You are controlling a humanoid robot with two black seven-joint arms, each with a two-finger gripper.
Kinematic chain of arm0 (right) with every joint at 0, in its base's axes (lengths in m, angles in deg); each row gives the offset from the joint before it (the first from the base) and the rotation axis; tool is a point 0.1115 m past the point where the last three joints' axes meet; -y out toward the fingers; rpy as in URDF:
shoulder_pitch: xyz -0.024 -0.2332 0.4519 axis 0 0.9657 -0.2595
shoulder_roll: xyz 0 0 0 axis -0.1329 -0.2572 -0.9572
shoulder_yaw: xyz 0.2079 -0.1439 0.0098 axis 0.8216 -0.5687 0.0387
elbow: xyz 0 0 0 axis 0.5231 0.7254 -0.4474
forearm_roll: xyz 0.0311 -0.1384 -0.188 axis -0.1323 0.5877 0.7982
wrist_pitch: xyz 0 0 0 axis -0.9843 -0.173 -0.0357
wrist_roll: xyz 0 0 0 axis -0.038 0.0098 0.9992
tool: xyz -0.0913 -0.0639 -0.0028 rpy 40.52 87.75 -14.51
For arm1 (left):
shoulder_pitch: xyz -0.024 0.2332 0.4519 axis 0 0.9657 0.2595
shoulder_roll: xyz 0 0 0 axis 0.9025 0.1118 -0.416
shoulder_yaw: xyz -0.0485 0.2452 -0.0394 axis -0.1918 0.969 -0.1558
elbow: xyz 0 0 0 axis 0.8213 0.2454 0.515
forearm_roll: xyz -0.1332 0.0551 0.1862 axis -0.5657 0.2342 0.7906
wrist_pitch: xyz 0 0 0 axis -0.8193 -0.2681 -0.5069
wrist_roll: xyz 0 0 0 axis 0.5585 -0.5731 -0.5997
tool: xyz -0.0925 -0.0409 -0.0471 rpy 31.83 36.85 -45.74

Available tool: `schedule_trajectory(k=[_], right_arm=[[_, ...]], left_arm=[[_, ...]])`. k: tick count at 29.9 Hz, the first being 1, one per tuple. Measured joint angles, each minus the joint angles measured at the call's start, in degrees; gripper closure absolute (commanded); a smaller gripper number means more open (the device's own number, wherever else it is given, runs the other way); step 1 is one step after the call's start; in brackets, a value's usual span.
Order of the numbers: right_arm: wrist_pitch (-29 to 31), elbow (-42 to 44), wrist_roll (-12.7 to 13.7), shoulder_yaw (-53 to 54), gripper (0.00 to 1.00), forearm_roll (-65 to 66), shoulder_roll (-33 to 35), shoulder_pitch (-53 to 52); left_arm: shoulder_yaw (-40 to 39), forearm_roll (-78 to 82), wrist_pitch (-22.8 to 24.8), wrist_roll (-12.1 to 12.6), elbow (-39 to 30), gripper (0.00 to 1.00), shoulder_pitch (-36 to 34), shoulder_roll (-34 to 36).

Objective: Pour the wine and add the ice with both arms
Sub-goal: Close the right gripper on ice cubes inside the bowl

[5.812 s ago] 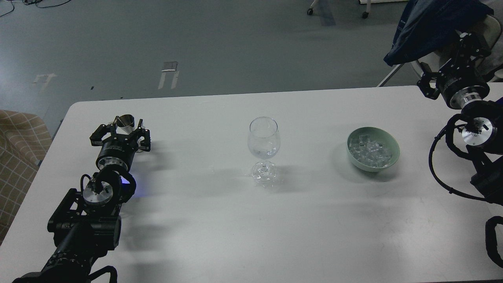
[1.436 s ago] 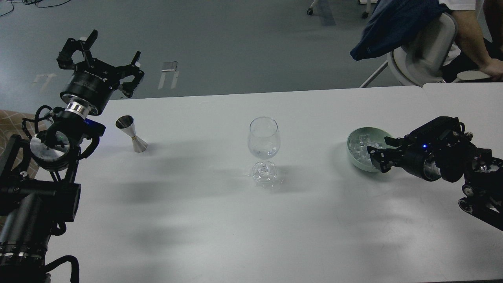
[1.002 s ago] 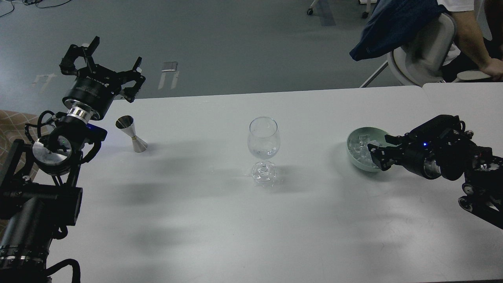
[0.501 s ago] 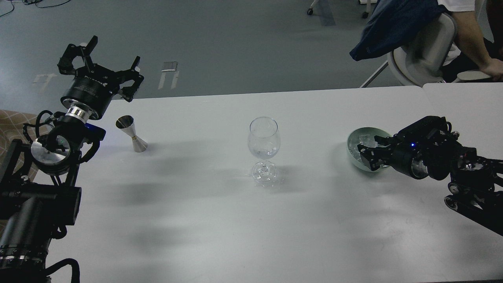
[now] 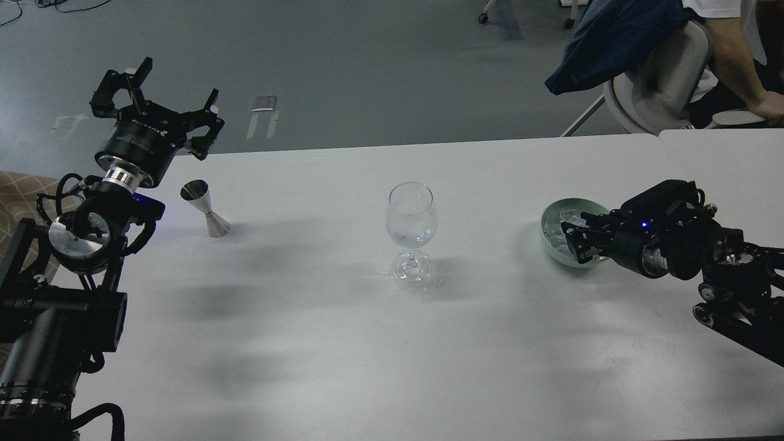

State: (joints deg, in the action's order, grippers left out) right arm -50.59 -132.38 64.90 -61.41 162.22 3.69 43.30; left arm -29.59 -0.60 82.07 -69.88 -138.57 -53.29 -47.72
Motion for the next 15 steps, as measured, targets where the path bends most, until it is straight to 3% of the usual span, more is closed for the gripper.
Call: schedule_trajectory(k=[15], right_arm=[[-0.2, 0.4, -0.2, 0.4, 0.61, -0.2, 0.1, 0.2]], left_arm=[[0.0, 0.0, 0.0, 0.0, 0.0, 0.03, -0.1, 0.1]])
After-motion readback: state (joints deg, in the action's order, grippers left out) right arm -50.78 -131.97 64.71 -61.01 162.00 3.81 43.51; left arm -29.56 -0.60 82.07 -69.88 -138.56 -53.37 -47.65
